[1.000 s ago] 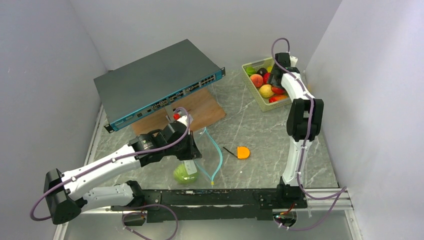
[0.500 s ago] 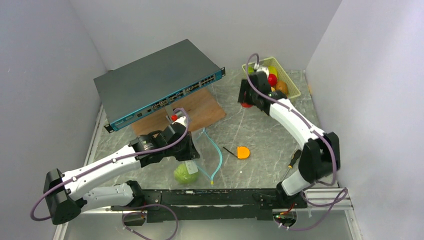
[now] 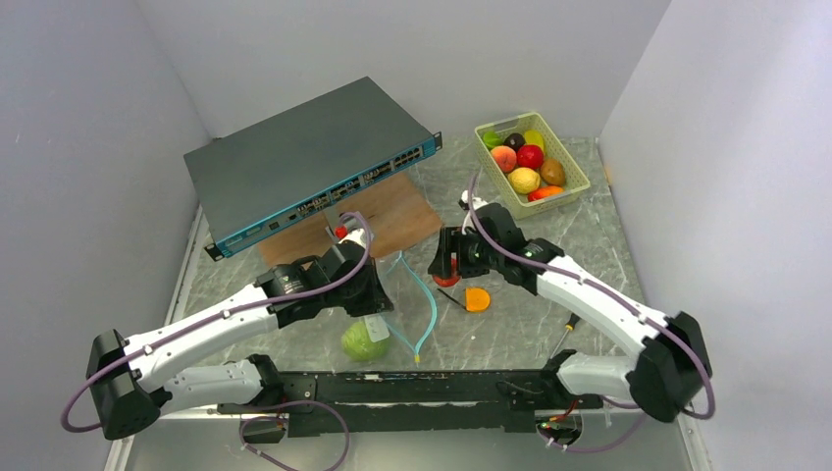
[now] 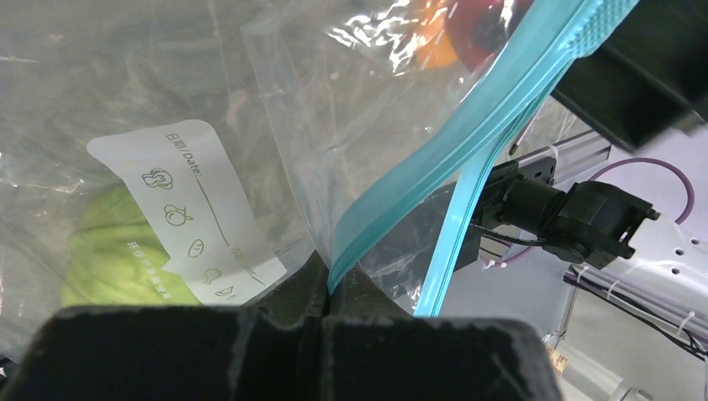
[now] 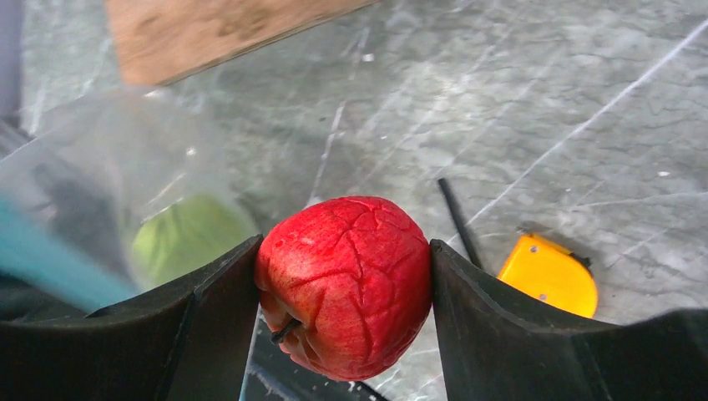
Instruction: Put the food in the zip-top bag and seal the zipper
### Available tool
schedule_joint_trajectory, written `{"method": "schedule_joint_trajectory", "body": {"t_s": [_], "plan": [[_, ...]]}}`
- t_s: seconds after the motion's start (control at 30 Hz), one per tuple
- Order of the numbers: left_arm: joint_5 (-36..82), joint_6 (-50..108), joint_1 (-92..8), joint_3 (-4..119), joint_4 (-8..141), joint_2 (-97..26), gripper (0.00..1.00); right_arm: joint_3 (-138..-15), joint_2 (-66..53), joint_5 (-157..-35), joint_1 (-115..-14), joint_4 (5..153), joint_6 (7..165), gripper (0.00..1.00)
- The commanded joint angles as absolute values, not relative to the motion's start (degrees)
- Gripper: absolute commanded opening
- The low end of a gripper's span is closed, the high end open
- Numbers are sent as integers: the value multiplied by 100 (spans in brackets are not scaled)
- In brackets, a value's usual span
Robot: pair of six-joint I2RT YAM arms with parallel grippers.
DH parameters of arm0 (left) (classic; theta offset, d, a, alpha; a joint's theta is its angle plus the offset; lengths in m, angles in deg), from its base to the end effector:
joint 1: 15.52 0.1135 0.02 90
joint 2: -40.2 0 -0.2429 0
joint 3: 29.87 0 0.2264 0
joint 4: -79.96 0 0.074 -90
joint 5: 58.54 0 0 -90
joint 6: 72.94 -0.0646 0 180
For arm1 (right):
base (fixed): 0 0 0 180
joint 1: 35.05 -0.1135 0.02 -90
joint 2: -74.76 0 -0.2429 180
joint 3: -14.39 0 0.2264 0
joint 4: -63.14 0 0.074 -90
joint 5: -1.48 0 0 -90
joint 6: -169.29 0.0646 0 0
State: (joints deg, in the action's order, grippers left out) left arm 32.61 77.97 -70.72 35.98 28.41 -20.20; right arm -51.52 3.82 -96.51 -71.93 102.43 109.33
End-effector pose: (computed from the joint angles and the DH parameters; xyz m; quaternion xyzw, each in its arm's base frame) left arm 0.1275 -0.1811 0.2463 -0.0499 0.9261 -0.3122 0.2057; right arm 0.2065 0.1662 0.2268 -0.0818 0.9161 0.2671 0.2876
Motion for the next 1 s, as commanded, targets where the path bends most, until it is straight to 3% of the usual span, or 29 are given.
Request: {"method": "schedule_joint_trajectory", "body": {"t_s": [0.0,0.4,0.73,0.97], "plan": [[3199,7932,-7054,3558,3051,-2045,0,-4963,1208,-10033,-7504,10194,10891,35],[3199,8088,-7054,3591,3083,-2096,0,-4214,2593,-9088,-8683,8622,10882,39],[3203,8002,-7054,3871,2873,-2172,0,-4590,2127,-8493,-9721,8266,10324,53],[3237,8060,-7054,3852,2795,-1854,0,-4825,1689,-8043,-9752,8524,10254,65]]}}
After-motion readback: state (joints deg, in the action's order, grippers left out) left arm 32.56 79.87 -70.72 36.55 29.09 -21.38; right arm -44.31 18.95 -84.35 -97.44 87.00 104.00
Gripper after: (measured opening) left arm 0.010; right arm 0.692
